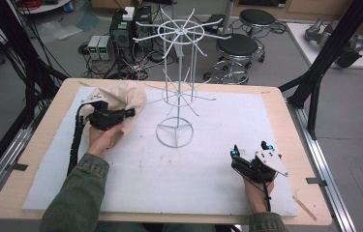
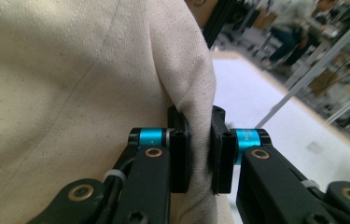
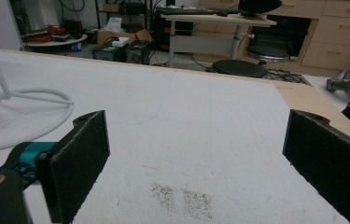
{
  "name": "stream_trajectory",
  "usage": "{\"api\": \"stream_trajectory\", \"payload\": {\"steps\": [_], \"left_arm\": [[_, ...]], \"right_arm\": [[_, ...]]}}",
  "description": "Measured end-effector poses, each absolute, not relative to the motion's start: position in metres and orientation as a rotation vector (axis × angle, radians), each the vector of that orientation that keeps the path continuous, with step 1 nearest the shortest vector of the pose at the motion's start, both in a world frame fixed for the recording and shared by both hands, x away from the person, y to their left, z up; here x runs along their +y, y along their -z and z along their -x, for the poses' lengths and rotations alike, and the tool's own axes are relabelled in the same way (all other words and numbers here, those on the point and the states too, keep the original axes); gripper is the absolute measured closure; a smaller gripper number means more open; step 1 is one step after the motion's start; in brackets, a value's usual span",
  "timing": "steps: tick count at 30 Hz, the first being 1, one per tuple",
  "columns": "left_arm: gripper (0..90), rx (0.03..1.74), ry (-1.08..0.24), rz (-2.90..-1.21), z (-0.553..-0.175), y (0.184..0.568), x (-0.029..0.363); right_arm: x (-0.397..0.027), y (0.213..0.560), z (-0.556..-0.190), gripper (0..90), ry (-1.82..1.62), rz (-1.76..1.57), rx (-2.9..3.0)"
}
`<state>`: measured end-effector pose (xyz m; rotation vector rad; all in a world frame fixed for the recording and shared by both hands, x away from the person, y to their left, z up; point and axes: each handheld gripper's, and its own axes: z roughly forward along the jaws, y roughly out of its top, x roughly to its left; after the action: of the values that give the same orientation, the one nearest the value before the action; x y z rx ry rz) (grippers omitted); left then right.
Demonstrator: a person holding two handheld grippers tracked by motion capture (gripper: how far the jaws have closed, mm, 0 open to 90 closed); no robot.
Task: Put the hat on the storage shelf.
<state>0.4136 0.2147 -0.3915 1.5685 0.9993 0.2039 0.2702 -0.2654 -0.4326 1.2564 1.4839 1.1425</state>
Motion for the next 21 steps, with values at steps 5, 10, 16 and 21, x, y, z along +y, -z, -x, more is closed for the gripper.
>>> {"api": "stream_trajectory", "payload": {"steps": [5,10,16,21], "left_arm": [[80.9,0.970,-0.228,-1.522,-0.406,0.381,0.221],[80.9,0.941,-0.232,-1.452,-0.398,0.377,0.229],[80.9,0.891,-0.225,-1.356,-0.388,0.368,0.243],[80.9,0.838,-0.238,-1.323,-0.379,0.356,0.250]], "right_arm": [[-0.266,0.432,-0.270,6.2,-1.138,-1.244,1.480],[-0.266,0.432,-0.270,6.2,-1.143,-1.241,1.482],[-0.265,0.431,-0.268,6.3,-1.153,-1.235,1.472],[-0.264,0.431,-0.268,6.2,-1.157,-1.220,1.466]]}}
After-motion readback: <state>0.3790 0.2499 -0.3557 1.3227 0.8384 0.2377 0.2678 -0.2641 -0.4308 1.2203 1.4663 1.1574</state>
